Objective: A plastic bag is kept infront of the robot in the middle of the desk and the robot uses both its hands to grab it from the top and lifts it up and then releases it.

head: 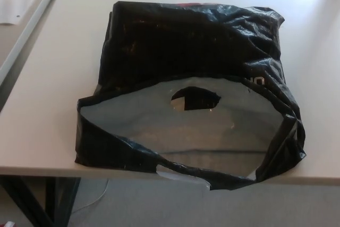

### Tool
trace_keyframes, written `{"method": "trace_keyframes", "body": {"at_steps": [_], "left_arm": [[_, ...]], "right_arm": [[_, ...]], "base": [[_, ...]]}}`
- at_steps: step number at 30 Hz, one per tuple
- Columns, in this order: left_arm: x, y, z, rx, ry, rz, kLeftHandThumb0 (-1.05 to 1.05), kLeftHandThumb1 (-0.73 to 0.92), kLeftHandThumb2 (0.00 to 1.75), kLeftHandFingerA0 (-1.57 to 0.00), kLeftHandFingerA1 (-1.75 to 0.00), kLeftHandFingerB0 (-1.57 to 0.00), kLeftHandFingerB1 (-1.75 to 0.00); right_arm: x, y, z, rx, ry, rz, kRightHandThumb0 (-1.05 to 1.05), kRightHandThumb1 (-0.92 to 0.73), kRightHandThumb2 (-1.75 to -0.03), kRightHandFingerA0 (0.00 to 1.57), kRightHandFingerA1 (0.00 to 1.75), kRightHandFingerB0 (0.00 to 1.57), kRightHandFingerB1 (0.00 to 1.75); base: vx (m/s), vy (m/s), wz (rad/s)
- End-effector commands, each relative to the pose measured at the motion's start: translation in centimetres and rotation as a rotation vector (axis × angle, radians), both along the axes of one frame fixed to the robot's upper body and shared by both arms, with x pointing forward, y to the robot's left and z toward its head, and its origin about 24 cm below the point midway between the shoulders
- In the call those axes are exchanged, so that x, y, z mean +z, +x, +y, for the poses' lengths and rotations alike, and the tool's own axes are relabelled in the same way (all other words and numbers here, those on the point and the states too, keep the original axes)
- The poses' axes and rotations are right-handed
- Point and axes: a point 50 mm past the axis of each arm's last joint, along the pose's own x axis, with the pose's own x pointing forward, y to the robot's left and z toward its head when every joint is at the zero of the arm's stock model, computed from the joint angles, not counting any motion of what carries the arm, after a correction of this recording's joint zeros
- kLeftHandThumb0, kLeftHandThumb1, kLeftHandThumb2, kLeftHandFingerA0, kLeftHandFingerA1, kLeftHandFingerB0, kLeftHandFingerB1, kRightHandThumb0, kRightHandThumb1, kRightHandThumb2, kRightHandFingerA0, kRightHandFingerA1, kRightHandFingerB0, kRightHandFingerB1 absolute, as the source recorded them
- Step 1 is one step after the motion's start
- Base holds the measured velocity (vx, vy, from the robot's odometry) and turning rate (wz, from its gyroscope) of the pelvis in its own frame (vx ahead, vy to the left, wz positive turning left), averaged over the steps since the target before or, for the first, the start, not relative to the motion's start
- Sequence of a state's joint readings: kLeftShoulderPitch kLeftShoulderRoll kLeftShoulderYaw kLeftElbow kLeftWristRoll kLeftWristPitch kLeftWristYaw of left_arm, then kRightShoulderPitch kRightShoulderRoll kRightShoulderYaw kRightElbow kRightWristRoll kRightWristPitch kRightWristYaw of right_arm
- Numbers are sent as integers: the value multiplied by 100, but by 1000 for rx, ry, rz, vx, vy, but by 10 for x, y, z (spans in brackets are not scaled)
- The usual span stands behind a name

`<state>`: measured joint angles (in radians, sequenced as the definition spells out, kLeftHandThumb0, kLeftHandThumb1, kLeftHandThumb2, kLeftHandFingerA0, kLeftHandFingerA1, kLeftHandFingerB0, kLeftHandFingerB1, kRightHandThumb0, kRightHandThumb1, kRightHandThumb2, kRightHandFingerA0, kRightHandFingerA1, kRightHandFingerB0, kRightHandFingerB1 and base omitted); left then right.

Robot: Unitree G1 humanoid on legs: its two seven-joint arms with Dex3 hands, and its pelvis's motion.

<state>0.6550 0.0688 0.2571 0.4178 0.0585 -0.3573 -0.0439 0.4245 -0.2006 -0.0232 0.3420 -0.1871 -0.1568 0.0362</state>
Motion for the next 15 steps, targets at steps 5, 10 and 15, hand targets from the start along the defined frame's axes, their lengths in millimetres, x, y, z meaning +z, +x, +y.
{"method": "trace_keyframes", "body": {"at_steps": [5,10,15], "left_arm": [[137,-2,-5,-194,428,-854,0,48,54,-52,-38,-44,-36],[140,1,-6,-203,347,-791,-6,48,54,-53,-39,-34,-32],[157,26,7,-233,417,-828,-7,47,54,-50,-38,-34,-32]], "right_arm": [[110,25,12,295,-145,-609,-33,-51,-56,34,40,39,34],[124,29,15,340,-192,-691,-39,-45,-63,28,42,29,38],[152,56,21,379,-232,-882,-29,-46,-55,16,31,10,26]], "base": [[0,0,0],[0,0,0],[0,0,0]]}}
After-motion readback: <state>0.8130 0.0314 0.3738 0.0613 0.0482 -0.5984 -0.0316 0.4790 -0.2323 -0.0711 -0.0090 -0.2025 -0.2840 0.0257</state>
